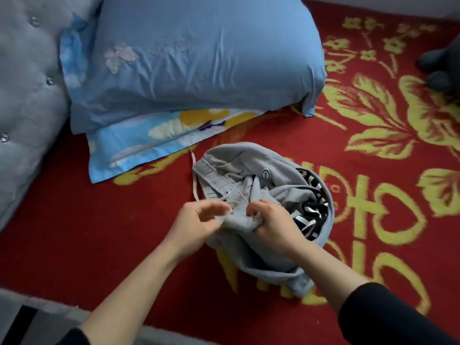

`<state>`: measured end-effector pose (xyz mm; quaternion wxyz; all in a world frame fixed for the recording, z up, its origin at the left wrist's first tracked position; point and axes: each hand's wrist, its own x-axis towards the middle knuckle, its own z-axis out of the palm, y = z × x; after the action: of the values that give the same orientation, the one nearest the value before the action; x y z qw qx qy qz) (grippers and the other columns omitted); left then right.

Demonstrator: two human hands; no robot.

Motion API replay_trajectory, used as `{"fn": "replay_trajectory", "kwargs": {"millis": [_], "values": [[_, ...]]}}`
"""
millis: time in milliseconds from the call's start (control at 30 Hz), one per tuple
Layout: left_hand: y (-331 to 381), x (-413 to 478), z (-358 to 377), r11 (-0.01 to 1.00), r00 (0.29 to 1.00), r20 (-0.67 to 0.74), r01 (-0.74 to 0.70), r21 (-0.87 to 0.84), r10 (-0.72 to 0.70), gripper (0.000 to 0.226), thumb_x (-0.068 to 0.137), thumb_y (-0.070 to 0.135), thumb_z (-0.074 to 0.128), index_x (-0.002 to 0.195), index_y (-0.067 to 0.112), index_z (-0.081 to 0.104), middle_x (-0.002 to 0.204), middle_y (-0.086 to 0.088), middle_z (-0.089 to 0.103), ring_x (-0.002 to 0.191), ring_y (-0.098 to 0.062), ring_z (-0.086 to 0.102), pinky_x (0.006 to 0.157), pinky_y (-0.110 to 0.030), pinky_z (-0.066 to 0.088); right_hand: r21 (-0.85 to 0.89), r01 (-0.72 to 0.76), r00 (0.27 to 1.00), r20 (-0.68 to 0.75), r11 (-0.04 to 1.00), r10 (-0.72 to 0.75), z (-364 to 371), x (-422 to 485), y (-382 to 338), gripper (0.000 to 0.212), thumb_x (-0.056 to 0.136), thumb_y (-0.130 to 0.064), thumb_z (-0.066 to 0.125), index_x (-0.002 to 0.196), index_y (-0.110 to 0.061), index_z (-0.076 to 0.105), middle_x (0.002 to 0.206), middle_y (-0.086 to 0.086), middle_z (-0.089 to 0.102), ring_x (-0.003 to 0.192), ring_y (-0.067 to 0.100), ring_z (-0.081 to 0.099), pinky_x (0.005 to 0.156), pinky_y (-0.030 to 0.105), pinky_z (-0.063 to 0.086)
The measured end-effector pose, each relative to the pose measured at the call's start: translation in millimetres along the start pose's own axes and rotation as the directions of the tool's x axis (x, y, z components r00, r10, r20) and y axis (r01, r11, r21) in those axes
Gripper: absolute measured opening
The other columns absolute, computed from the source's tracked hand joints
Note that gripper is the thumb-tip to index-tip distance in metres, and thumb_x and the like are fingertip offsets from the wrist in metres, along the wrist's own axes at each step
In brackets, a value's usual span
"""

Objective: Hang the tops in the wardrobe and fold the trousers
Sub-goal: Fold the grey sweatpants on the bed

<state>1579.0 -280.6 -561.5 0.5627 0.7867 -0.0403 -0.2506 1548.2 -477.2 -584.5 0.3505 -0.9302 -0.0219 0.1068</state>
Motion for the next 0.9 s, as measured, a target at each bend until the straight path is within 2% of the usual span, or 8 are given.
{"fn": "replay_trajectory", "kwargs": {"millis": [67,167,233,333,533,633,733,900], "values": [[-9,4,-15,0.962,0.997,-0.067,0.055,0.267,-0.039,0.061,0.064,0.002,0.061,0.119,0.028,0.061,0.121,0.005,0.063,0.111,-0.013,0.06,0.098,-0.028,0.045,0.112,-0.044,0.999,-0.01,0.993,0.046,-19,-5,-7,0.021,0.066,-0.004,0.058,0.076,-0.022,0.058,0.073,-0.007,0.051,0.072,0.016,0.049,0.062,0.026,0.032],[-8,6,-16,0.848,0.997,0.029,0.051,0.527,-0.078,0.077,0.068,0.014,0.068,0.139,0.034,0.044,0.147,0.0,0.041,0.136,-0.019,0.036,0.112,-0.031,0.029,0.311,-0.121,0.993,0.023,0.943,0.12,-66,-13,-39,0.024,0.058,-0.003,0.062,0.06,-0.025,0.054,0.058,-0.012,0.049,0.059,0.006,0.044,0.055,0.022,0.033],[6,6,-3,0.869,0.996,0.085,-0.014,0.494,-0.032,0.066,0.068,0.029,0.067,0.131,0.036,0.052,0.14,0.003,0.051,0.132,-0.017,0.041,0.108,-0.033,0.034,0.382,-0.13,0.991,0.032,0.915,0.128,-101,-21,-61,0.015,0.051,-0.008,0.059,0.056,-0.021,0.055,0.055,-0.011,0.046,0.055,0.003,0.04,0.051,0.022,0.032],[36,-6,13,0.895,0.996,0.08,-0.012,0.447,-0.027,0.036,0.067,0.044,0.073,0.101,0.046,0.062,0.1,0.012,0.071,0.097,-0.013,0.063,0.079,-0.032,0.05,0.478,-0.128,0.984,-0.046,0.869,0.17,-154,-42,-86,0.018,0.048,0.003,0.057,0.056,-0.013,0.055,0.056,0.0,0.047,0.054,0.009,0.043,0.051,0.024,0.035],[100,-42,29,0.9,0.985,0.174,-0.069,0.431,-0.008,0.012,0.077,0.027,0.061,0.074,0.036,0.053,0.081,0.009,0.065,0.084,-0.015,0.061,0.069,-0.03,0.046,0.576,-0.076,0.93,-0.253,0.814,0.266,-241,-96,-114,0.027,0.054,0.02,0.062,0.062,-0.004,0.052,0.055,-0.001,0.047,0.054,0.01,0.043,0.051,0.021,0.036],[151,-37,16,0.904,0.982,0.174,-0.134,0.406,0.067,0.005,0.078,0.023,0.059,0.075,0.02,0.056,0.073,0.002,0.063,0.072,-0.015,0.056,0.056,-0.028,0.046,0.558,-0.032,0.882,-0.374,0.829,0.286,-278,-127,-115,0.025,0.055,0.011,0.067,0.074,0.009,0.05,0.065,0.005,0.047,0.061,0.01,0.044,0.05,0.02,0.034],[217,-37,5,0.858,0.977,0.162,-0.2,0.472,0.138,0.032,0.066,0.044,0.06,0.072,0.013,0.053,0.063,0.001,0.055,0.063,-0.018,0.049,0.056,-0.034,0.04,0.481,-0.039,0.838,-0.461,0.876,0.291,-310,-165,-110,0.03,0.059,0.002,0.067,0.087,0.001,0.055,0.072,0.004,0.051,0.064,0.006,0.046,0.055,0.023,0.038],[322,-83,24,0.737,0.942,0.326,-0.277,0.617,0.082,0.052,0.059,0.061,0.073,0.081,0.015,0.064,0.076,0.001,0.067,0.068,-0.014,0.059,0.063,-0.031,0.044,0.375,-0.093,0.923,-0.316,0.923,0.221,-345,-240,-99,0.04,0.074,0.01,0.059,0.102,-0.018,0.064,0.089,0.004,0.064,0.081,0.01,0.057,0.071,0.027,0.046]]}}
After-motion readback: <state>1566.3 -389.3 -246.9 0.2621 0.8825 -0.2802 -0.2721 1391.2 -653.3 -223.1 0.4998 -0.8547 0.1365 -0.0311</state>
